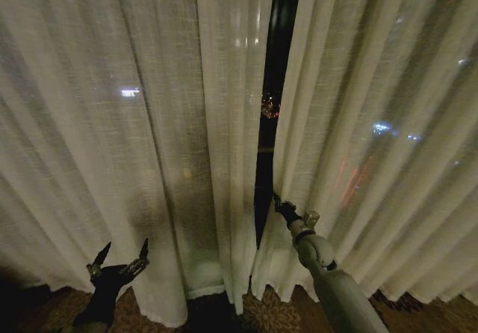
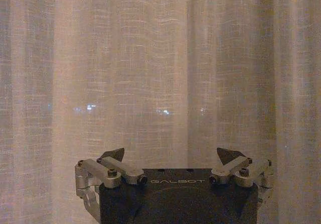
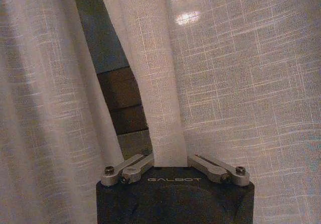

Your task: Open the curtains by pulling them apart, changing their state from closed to fully open.

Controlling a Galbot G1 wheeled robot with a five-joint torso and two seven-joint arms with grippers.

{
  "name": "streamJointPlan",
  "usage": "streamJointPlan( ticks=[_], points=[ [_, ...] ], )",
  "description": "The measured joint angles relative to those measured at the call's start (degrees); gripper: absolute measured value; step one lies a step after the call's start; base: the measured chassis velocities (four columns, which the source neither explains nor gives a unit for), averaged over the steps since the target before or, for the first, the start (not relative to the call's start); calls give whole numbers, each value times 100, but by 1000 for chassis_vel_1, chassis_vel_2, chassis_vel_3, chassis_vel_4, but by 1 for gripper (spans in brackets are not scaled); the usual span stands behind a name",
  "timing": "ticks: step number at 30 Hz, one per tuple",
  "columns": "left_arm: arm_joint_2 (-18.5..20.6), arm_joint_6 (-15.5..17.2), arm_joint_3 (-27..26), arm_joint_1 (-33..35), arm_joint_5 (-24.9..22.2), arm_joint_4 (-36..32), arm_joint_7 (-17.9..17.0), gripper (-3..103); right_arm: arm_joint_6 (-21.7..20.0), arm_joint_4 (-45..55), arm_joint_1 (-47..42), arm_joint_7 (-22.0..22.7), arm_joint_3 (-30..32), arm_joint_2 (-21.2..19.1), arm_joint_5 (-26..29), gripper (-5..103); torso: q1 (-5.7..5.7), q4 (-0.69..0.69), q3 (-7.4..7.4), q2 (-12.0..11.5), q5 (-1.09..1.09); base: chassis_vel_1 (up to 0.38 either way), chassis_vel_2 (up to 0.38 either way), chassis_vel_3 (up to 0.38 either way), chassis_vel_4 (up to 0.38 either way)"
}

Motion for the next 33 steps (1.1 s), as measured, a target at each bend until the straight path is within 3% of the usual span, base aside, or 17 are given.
streamJointPlan(
  ticks=[22, 33],
  points=[
    [1, -26, -5, 39, 21, -11, 1, 100, -13, 26, 3, -35, 19, 2, 72, 0, 0, 0, 0, 0, 0, -5, -9, 4, 11],
    [-1, -40, 9, 50, 31, -24, 2, 100, -14, -9, 17, -44, 64, 7, 105, 0, 0, 0, 0, 0, 0, -142, -208, 151, 190]
  ],
)
